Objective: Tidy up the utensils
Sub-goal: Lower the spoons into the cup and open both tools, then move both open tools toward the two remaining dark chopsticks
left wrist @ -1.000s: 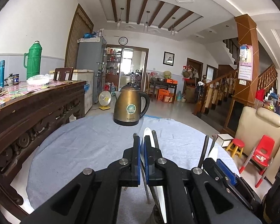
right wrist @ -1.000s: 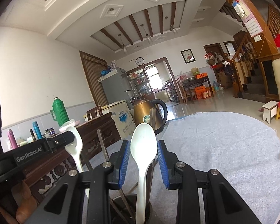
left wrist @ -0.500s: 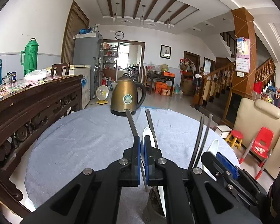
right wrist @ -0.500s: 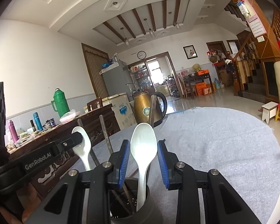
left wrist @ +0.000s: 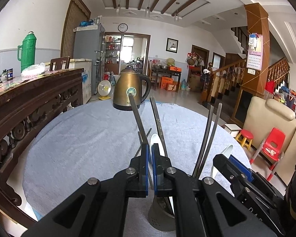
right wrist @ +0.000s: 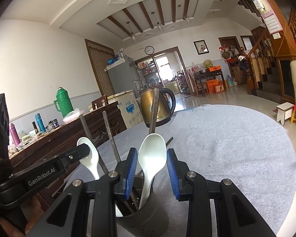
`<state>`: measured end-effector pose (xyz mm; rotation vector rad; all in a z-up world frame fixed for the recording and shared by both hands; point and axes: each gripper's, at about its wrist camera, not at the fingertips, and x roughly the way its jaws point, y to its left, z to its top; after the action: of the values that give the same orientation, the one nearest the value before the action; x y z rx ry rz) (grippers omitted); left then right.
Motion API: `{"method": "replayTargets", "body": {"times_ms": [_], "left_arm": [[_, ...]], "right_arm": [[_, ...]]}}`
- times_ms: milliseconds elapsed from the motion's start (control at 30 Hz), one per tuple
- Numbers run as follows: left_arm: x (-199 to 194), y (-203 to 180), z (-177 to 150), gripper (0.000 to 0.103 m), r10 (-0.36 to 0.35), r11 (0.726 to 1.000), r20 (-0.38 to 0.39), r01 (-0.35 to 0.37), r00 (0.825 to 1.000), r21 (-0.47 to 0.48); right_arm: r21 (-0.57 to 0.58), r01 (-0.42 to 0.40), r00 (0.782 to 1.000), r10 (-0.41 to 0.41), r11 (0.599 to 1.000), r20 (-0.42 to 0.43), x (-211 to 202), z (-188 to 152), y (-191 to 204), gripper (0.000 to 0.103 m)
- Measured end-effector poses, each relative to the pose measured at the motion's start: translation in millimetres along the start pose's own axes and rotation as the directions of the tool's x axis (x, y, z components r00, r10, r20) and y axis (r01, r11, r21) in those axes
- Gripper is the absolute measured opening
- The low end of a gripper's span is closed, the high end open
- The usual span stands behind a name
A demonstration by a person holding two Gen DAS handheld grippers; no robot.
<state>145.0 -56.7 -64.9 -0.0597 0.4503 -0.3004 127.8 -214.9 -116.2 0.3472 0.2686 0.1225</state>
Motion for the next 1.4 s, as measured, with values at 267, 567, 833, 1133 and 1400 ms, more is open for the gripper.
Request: {"method": "replayTargets", "body": {"times_ms": [267, 567, 833, 1133, 1400], "left_arm": [[2, 3, -2, 0.003, 0.003, 1.0, -0.026, -0.003, 1.0, 0.0], [2, 2, -4, 0.003, 0.02, 1.0, -0.033, -0.02, 0.999, 0.018], [0, 9, -5, 0.042, 0.055, 0.998, -0.039, -0.056, 0.998, -0.008], [0, 24, -7, 0.06, 0.106, 0.993, -0.028, -0.107, 0.994, -0.042], [17, 42, -11, 0.067, 0.21, 0.976, -0.091, -0.214, 0.974, -0.047]], "right_arm": [[-0.019, -0.011, 1.0, 0.01, 1.0, -0.024, 1, -4, 5, 0.034], [0.005, -0.016, 0.999, 0.017, 1.0, -0.05, 2, -5, 2, 0.048], [0.021, 0.005, 1.0, -0.005, 1.0, -0.012, -6, 1, -7, 0.053], [0.083, 0.071, 0.997, -0.071, 0.994, 0.001, -9, 6, -34, 0.054], [0.12, 0.133, 0.991, -0.129, 0.984, -0.035, -4, 4, -55, 0.057]]}}
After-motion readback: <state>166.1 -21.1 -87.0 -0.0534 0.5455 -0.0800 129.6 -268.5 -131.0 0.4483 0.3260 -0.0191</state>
